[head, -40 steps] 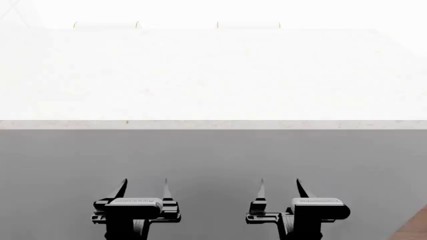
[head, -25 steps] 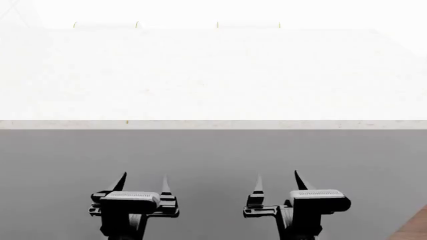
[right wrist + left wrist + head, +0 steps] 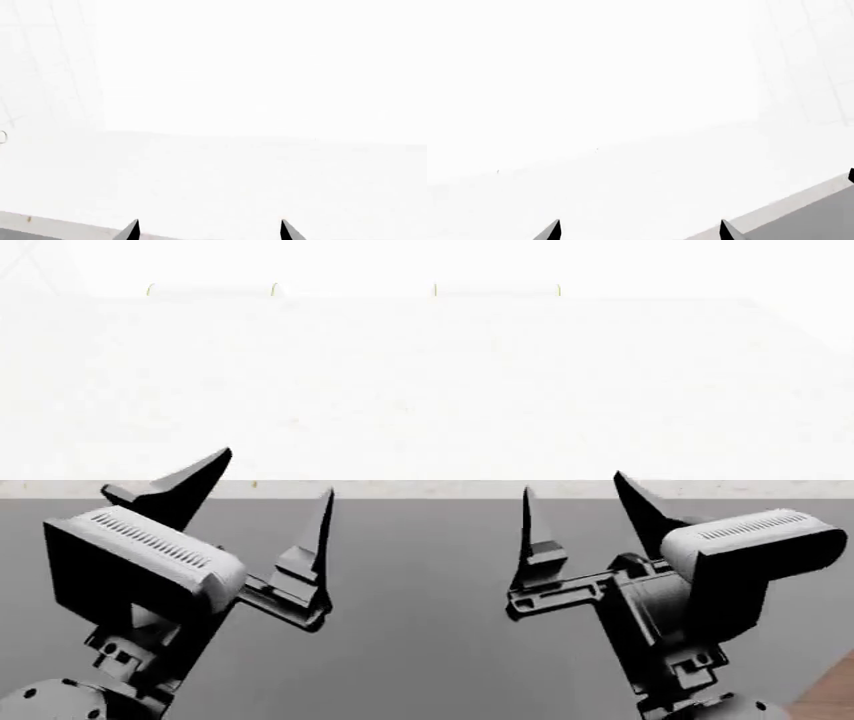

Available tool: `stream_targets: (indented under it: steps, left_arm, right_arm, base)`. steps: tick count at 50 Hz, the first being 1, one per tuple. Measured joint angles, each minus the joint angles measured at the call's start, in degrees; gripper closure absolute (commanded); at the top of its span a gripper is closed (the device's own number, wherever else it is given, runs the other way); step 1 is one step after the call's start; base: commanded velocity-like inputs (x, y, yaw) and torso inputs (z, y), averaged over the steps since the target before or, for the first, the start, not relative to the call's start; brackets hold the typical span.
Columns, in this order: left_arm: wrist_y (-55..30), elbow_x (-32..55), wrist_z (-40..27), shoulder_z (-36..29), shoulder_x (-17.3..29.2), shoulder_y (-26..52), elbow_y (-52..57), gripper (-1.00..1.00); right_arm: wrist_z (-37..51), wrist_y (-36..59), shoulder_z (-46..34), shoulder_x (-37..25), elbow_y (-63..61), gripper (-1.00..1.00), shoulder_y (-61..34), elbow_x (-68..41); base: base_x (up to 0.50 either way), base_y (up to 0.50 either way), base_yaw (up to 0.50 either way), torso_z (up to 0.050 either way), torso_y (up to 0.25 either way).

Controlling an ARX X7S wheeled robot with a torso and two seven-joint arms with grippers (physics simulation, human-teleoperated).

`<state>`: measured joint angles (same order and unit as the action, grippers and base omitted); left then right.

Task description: Pick the mug and mug and place them in the sink. Then turn on the water.

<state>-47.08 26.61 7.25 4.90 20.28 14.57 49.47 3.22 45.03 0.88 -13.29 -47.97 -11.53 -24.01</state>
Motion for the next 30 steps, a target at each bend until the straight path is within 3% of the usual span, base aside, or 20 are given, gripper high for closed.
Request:
stream_targets:
  steps: [8,16,24,30]
  left_arm:
    - [-7.0,14.1,-3.0,4.6,8.5,5.4,5.5,-1.00]
    - [-10.1,24.0,-4.7,8.9,15.6,8.2,7.9,-1.00]
    - [-10.2,31.5,-6.2,13.6,20.2,8.7,9.0,-1.00]
    - [-8.5,34.3,-7.1,15.5,22.0,7.5,9.5,-1.00]
  right_arm:
    - [12.1,5.5,3.6,-11.1,-6.5,-1.00,-6.7,-21.7]
    - [19.1,5.9,7.2,-21.2,-9.4,-1.00,-9.0,-36.6]
    - [23.3,-1.8,5.6,-32.2,-10.8,-1.00,-8.8,-42.7]
    - [25.5,-7.9,2.6,-38.2,-11.2,-1.00,-8.1,-43.3]
  base:
    - [0.00,0.00,0.00,0.000,0.000]
    - [0.00,0.00,0.00,0.000,0.000]
    - [0.04,0.03,0.00,0.000,0.000]
    - [0.23,0.42,0.00,0.000,0.000]
